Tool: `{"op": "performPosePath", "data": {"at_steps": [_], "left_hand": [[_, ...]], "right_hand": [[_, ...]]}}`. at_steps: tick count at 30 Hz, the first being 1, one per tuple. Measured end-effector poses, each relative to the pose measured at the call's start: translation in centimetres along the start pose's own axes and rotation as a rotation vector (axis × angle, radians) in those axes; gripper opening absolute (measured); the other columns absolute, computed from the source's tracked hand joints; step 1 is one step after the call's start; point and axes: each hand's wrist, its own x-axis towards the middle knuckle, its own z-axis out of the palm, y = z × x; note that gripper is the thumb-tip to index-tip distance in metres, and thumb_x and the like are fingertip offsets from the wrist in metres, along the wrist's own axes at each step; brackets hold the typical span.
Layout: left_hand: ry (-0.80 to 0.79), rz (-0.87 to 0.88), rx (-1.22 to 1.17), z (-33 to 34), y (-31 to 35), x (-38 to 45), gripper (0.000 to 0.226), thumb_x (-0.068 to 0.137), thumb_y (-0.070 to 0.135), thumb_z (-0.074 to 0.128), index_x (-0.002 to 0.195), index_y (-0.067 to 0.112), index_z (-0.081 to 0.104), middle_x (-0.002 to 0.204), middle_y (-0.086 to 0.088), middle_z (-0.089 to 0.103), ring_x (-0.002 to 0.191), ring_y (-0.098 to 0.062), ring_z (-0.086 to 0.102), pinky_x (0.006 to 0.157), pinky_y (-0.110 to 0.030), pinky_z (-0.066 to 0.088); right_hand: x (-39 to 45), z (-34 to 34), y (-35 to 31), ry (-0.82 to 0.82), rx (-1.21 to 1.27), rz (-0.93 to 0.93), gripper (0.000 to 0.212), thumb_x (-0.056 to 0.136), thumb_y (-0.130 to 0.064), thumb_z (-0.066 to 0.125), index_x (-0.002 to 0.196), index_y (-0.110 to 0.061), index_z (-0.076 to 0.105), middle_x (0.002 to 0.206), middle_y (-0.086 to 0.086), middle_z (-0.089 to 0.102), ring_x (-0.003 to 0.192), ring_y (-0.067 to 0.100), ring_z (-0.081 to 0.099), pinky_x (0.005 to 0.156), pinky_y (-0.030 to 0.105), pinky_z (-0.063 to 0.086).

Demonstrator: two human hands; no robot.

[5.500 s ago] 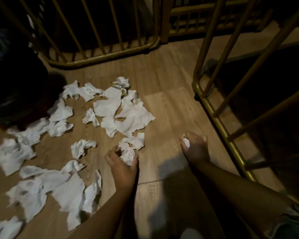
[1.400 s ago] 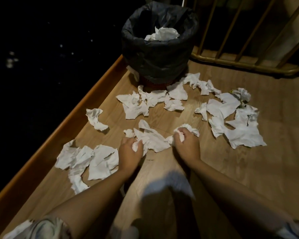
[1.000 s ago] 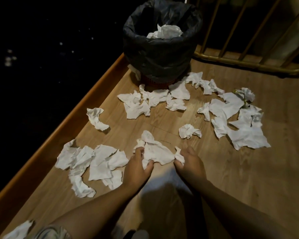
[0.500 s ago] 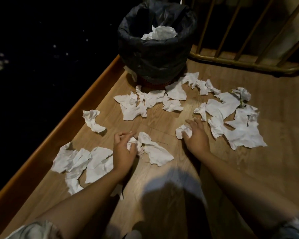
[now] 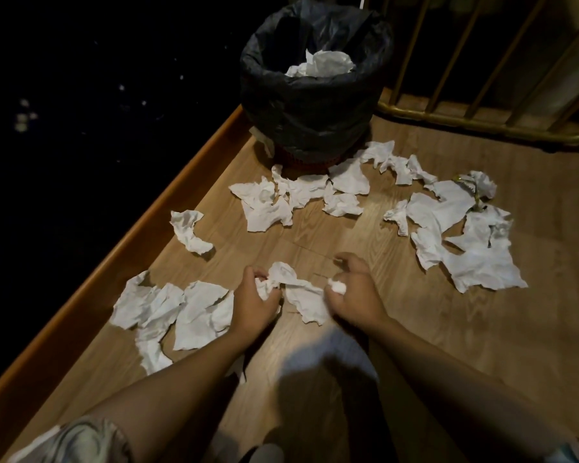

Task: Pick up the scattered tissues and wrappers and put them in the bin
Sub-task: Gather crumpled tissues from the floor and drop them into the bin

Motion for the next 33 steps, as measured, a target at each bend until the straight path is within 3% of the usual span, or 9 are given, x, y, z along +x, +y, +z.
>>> {"op": "performPosePath", "data": {"at_steps": [5,9,12,14,16,21,25,29,33], "left_hand": [[-0.076,-0.064,-0.09,-0.1,0.3,0.0,0.041,0.084,0.006,0.067,0.121,0.016,0.051,0.109,0.006,0.061,0.102,-0.012,0.06,0.08,-0.01,0.045],[-0.074,-0.122,-0.139,-0.5,-0.1,-0.5,0.022,0.083,0.011,0.072,0.103,0.017,0.066,0.096,0.002,0.071,0.093,-0.017,0.068,0.079,-0.021,0.053],[-0.067,-0.215,-0.217,-1.1,0.5,-0.2,0.01,0.081,0.017,0.077,0.087,0.018,0.069,0.079,0.0,0.073,0.077,-0.018,0.069,0.066,-0.018,0.054],[-0.039,-0.295,-0.336,-1.6,1.5,0.3,0.011,0.08,0.018,0.078,0.077,0.014,0.068,0.072,-0.009,0.073,0.07,-0.029,0.07,0.065,-0.031,0.056],[0.014,-0.409,-0.437,-2.1,2.7,1.5,0.02,0.084,0.027,0.074,0.076,0.011,0.065,0.072,-0.013,0.073,0.065,-0.029,0.069,0.065,-0.037,0.056],[0.14,-0.464,-0.69,-4.1,8.4,5.7,0.06,0.081,0.056,0.068,0.121,0.011,0.059,0.118,0.0,0.068,0.108,-0.025,0.066,0.099,-0.04,0.05],[0.166,-0.387,-0.873,-6.0,14.7,8.2,0.004,0.093,0.028,0.064,0.094,0.026,0.06,0.102,0.002,0.066,0.104,-0.024,0.065,0.091,-0.04,0.054],[0.168,-0.273,-0.877,-7.7,19.4,10.1,0.009,0.091,0.023,0.066,0.084,0.028,0.064,0.091,0.001,0.069,0.094,-0.021,0.067,0.084,-0.036,0.056],[0.193,-0.143,-0.84,-8.8,23.5,12.2,0.003,0.09,0.027,0.066,0.09,0.023,0.066,0.092,-0.001,0.071,0.093,-0.021,0.068,0.08,-0.034,0.056]], "right_hand": [[-1.2,3.3,-1.7,-0.377,-0.423,-0.316,0.035,0.078,-0.026,0.057,0.111,-0.017,0.064,0.154,0.003,0.033,0.142,0.024,0.026,0.115,0.044,0.024],[-4.3,4.7,-1.5,-0.192,-0.278,-0.311,0.035,0.084,-0.015,0.056,0.119,-0.019,0.056,0.12,-0.001,0.056,0.109,0.018,0.05,0.09,0.028,0.038],[-4.6,4.4,-1.9,-0.206,-0.222,-0.169,0.057,0.088,-0.021,0.06,0.142,-0.019,0.042,0.135,-0.002,0.051,0.123,0.014,0.046,0.103,0.024,0.034],[-3.4,4.4,-2.8,-0.153,-0.163,-0.077,0.046,0.088,-0.024,0.062,0.132,-0.015,0.054,0.126,0.0,0.055,0.117,0.018,0.052,0.098,0.023,0.037],[-1.5,4.1,-4.5,-0.003,-0.129,-0.021,0.022,0.088,-0.029,0.066,0.097,-0.01,0.068,0.097,0.003,0.056,0.084,0.017,0.057,0.077,0.023,0.042],[4.0,1.7,-11.1,0.224,-0.01,0.162,0.012,0.088,-0.025,0.068,0.083,-0.013,0.066,0.082,-0.007,0.053,0.065,0.002,0.045,0.056,0.008,0.033],[8.5,-1.4,-16.8,0.297,0.216,0.158,0.014,0.087,-0.027,0.07,0.085,-0.02,0.057,0.077,-0.005,0.058,0.071,0.009,0.056,0.06,0.022,0.042],[12.4,-5.2,-21.8,0.373,0.485,0.207,0.028,0.083,-0.047,0.069,0.082,-0.02,0.06,0.077,-0.001,0.065,0.072,0.018,0.064,0.064,0.037,0.055],[17.1,-9.1,-25.3,0.335,1.019,0.445,0.054,0.083,-0.063,0.047,0.094,-0.014,0.065,0.081,0.004,0.065,0.065,0.021,0.058,0.048,0.027,0.045]]}}
